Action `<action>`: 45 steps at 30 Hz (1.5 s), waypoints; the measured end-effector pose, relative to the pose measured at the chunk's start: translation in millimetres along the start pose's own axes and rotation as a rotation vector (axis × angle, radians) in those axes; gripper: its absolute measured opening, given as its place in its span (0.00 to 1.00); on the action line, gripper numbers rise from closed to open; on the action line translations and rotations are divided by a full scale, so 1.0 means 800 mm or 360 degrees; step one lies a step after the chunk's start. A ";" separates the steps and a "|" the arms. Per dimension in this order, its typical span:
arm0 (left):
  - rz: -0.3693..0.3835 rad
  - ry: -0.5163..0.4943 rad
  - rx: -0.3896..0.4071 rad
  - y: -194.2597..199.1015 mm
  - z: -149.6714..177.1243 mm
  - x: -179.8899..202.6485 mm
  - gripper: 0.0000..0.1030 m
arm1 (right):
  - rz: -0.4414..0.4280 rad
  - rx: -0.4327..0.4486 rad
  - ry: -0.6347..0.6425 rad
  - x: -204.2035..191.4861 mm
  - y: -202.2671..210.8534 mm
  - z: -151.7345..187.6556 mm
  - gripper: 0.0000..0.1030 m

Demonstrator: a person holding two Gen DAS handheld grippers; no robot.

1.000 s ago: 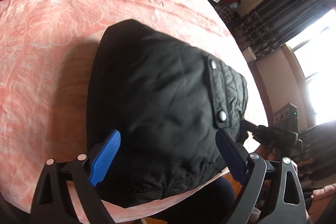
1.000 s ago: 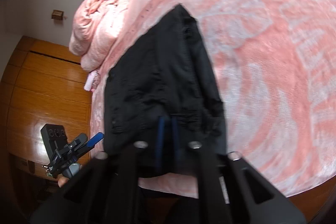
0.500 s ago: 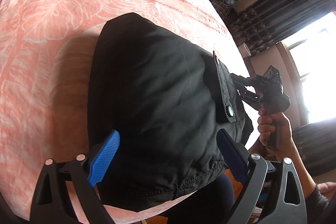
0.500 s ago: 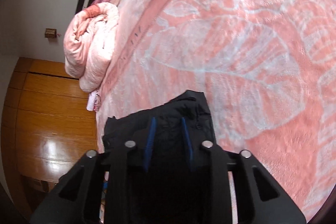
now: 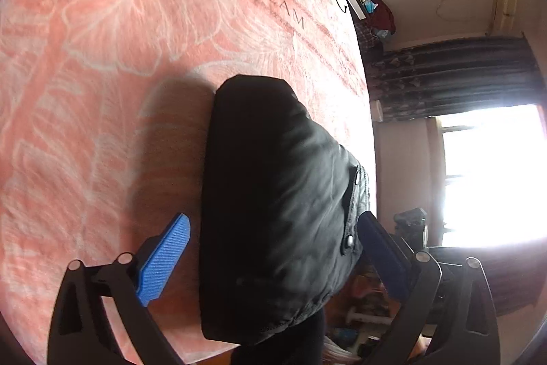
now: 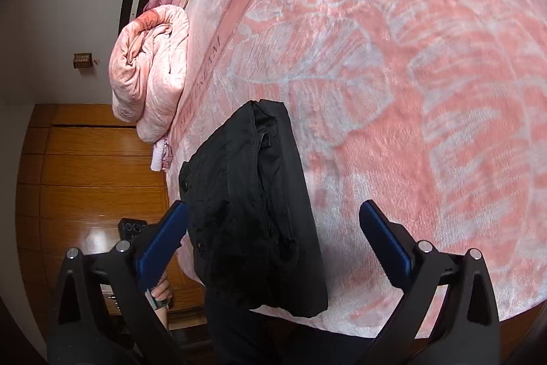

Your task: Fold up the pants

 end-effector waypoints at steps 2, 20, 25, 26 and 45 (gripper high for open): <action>0.0055 0.0066 -0.0079 -0.014 -0.001 -0.014 0.96 | 0.0010 -0.0040 -0.0017 0.010 -0.003 0.001 0.97; 0.0266 0.0047 -0.0312 -0.098 -0.003 -0.064 0.96 | 0.0011 -0.0341 0.0005 0.010 -0.077 0.001 0.98; 0.0334 0.0025 -0.0368 -0.125 0.003 -0.063 0.96 | 0.0016 -0.0366 0.0021 0.005 -0.087 0.000 0.98; 0.0343 0.0025 -0.0368 -0.129 0.003 -0.064 0.96 | 0.0016 -0.0374 0.0024 0.003 -0.089 0.000 0.98; 0.0326 0.0046 -0.0361 -0.150 -0.002 -0.072 0.95 | -0.0039 -0.0510 0.0141 -0.023 -0.135 0.009 0.97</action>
Point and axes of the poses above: each gripper's, at about its wrist camera, not at the fingertips, and y roughly against the way its jaws point, x to its right, z to its underside, the point moved 3 cm from there along -y, roughly the way its jaws point, and after that the axes turned 14 degrees about -y, right-handed, at the moved point
